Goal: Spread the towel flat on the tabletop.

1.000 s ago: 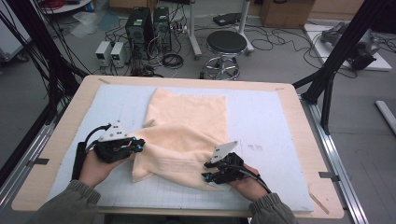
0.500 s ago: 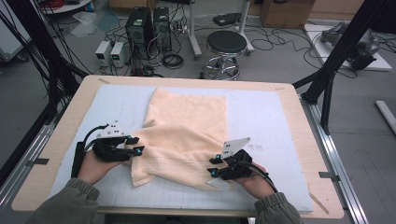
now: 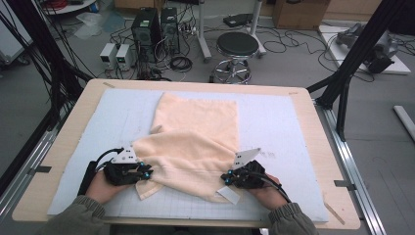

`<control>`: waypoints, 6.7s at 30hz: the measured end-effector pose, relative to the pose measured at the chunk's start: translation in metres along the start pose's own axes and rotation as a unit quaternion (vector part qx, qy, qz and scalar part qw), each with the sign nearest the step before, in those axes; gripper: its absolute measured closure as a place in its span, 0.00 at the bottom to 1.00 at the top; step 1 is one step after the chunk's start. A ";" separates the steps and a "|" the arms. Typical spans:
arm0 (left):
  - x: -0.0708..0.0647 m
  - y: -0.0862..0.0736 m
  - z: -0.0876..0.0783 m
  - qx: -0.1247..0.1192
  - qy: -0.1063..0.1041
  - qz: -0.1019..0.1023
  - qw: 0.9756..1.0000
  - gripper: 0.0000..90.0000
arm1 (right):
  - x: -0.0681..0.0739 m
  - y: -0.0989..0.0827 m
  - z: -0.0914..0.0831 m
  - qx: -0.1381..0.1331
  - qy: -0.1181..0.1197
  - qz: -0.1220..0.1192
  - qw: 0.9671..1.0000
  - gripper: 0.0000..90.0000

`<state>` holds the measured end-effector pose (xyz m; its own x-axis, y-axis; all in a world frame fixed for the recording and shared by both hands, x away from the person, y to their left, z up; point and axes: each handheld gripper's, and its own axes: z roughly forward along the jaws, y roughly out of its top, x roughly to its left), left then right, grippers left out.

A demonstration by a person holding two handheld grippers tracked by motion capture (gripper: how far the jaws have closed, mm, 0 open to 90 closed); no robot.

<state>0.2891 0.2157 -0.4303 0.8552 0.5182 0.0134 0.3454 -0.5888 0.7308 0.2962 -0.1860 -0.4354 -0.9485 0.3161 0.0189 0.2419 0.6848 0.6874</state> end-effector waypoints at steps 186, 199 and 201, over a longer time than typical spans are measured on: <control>-0.003 0.033 0.034 -0.051 -0.006 -0.020 0.998 0.76 | -0.012 -0.006 -0.013 -0.025 0.002 -0.008 1.000 0.80; -0.009 0.036 0.028 -0.040 0.016 -0.001 0.999 0.95 | -0.012 -0.008 -0.005 -0.012 0.006 -0.008 1.000 0.79; -0.006 0.033 0.014 -0.042 0.022 0.000 0.999 0.95 | -0.012 -0.008 -0.005 -0.012 0.007 -0.008 1.000 0.79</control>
<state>0.3008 0.1844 -0.4162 0.8366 0.5462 0.0423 0.3096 -0.5352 0.7859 0.3044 -0.1984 -0.4376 -0.9551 0.2958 0.0173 0.2213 0.6733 0.7055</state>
